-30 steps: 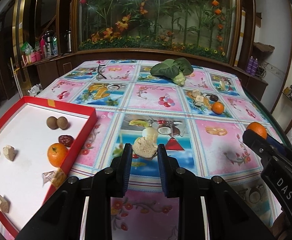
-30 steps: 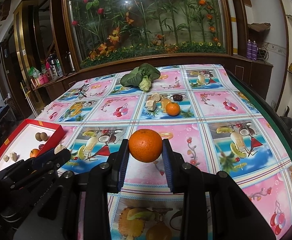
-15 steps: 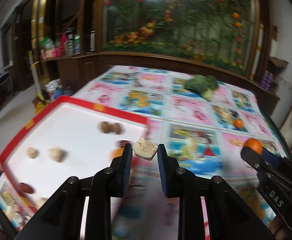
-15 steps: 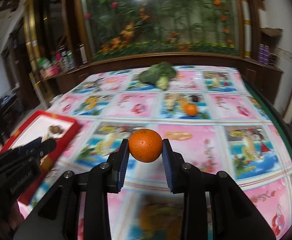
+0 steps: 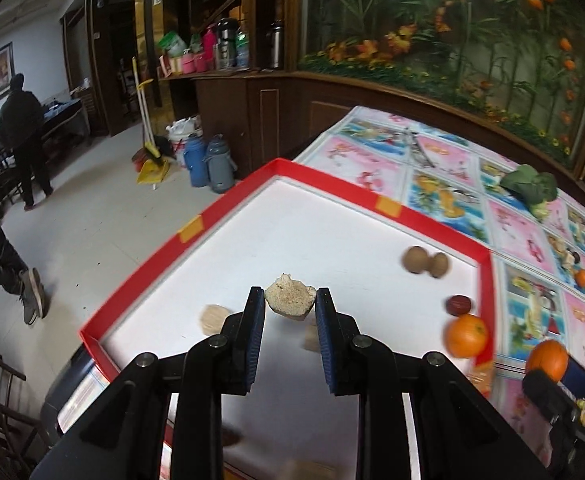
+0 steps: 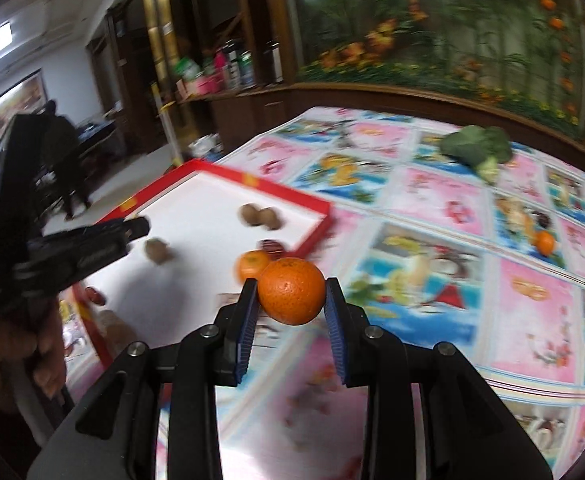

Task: Organize fruits
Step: 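Carry the orange and biscuit over the tray and open both tools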

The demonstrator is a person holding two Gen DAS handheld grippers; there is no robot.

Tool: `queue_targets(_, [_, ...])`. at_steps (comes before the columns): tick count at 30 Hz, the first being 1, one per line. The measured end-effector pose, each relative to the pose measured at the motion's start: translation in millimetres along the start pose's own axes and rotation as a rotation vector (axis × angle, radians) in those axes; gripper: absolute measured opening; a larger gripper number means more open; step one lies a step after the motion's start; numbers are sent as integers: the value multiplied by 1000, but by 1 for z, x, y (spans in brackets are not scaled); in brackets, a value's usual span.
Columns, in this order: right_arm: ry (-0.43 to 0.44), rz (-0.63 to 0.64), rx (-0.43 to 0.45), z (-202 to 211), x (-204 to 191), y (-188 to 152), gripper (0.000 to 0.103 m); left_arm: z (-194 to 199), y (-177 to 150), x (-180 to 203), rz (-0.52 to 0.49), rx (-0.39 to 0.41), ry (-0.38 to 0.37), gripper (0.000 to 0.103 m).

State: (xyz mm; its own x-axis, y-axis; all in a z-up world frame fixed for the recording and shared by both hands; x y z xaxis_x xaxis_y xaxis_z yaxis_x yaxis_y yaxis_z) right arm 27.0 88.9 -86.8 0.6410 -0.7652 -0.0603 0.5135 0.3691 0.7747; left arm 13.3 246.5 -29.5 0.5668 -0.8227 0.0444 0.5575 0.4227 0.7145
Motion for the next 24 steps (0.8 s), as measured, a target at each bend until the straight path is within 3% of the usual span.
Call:
queue_targets(10, [80,40,-72,-36,-34,5,35,-28,15,-22,-3,-67,36,24])
queue_targets(24, [97,56,-127,-63,-47,7,35,-58,22,-35,-1,-164,75,25])
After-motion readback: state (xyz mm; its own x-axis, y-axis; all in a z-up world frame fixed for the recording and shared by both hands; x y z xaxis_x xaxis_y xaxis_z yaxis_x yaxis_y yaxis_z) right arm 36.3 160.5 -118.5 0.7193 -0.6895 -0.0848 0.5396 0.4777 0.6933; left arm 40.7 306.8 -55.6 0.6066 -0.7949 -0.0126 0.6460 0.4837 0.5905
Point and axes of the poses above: each gripper's, at about its wrist camera, not at the fingertips, and z roughly against the way its jaws point, x to its right, y to its top, the point moved 3 cm from there along -z, roughly the way its jaws point, and after that the axes turned 2 degrees about z, right-handed, at the moved point
